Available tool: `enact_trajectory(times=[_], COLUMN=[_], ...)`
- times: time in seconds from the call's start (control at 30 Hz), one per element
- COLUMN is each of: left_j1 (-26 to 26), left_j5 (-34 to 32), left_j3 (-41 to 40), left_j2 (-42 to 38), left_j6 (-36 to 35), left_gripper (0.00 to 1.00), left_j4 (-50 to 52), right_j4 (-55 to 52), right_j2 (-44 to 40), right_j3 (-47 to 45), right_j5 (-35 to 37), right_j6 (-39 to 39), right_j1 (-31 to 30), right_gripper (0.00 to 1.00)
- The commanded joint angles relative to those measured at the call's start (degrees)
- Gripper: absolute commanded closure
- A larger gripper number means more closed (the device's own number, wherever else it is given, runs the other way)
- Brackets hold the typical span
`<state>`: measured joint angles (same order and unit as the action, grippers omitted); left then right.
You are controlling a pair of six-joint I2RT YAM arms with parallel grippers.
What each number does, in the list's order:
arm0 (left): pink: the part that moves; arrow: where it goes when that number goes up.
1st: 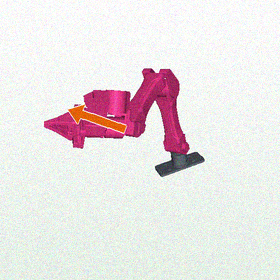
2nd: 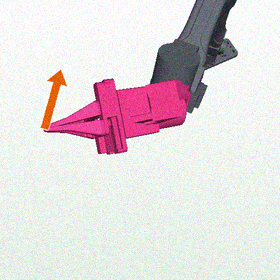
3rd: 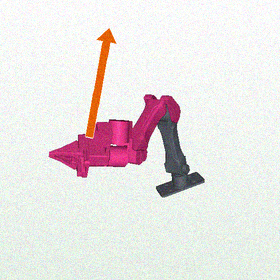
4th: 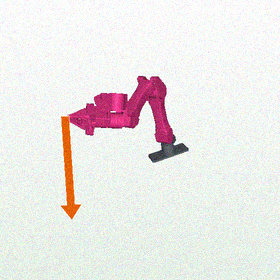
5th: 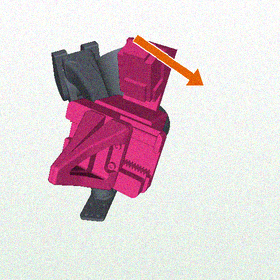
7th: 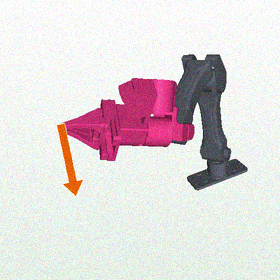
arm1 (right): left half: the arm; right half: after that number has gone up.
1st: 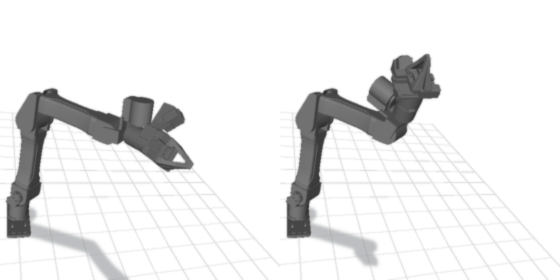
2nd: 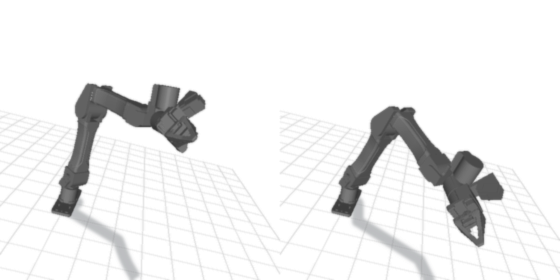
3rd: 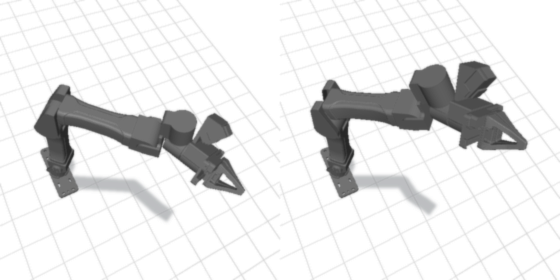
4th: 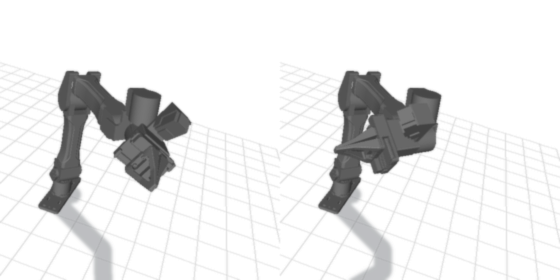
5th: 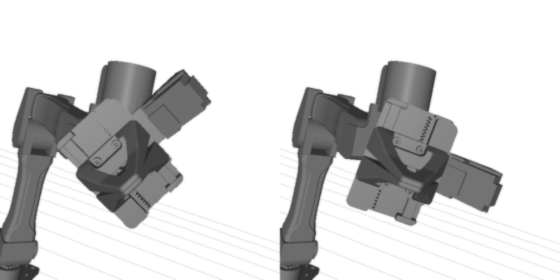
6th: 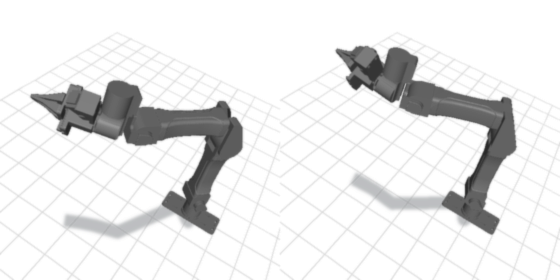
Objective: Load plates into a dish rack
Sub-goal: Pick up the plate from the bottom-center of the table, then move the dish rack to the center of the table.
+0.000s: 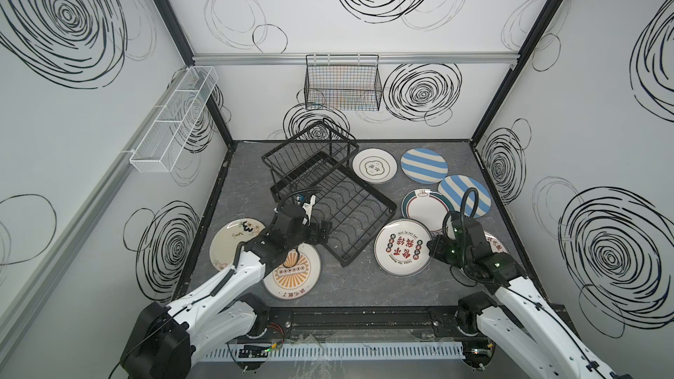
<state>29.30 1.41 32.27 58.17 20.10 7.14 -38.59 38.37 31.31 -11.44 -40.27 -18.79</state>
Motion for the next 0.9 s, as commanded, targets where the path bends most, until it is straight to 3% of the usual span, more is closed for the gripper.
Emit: enact_trajectory(times=[0.0, 0.27, 0.43, 0.63, 0.87], left_j1=[-0.1, 7.9, 11.0, 15.2, 20.0], left_j5=[-1.5, -7.6, -5.9, -2.1, 1.4], left_j3=[2.0, 2.9, 0.7, 0.2, -1.2], left_j2=[1.4, 5.7, 5.1, 6.9, 10.2], left_j6=[-1.0, 1.4, 2.7, 0.7, -0.5], left_gripper=[0.04, 0.04, 0.04, 0.04, 0.04], left_j4=[-1.6, 3.3, 1.1, -1.6, -5.4], right_j4=[-2.8, -5.7, -4.1, 5.8, 19.6], right_j2=[1.9, 7.3, 10.5, 15.5, 23.4], right_j3=[7.8, 20.6, 26.6, 33.3, 40.9], right_j5=[5.4, 11.2, 14.7, 17.0, 12.4], right_j6=[3.4, 10.1, 13.9, 20.9, 27.8], right_j1=[-0.1, 0.1, 0.2, 0.5, -1.2], right_gripper=[1.00, 1.00, 1.00, 1.00, 1.00])
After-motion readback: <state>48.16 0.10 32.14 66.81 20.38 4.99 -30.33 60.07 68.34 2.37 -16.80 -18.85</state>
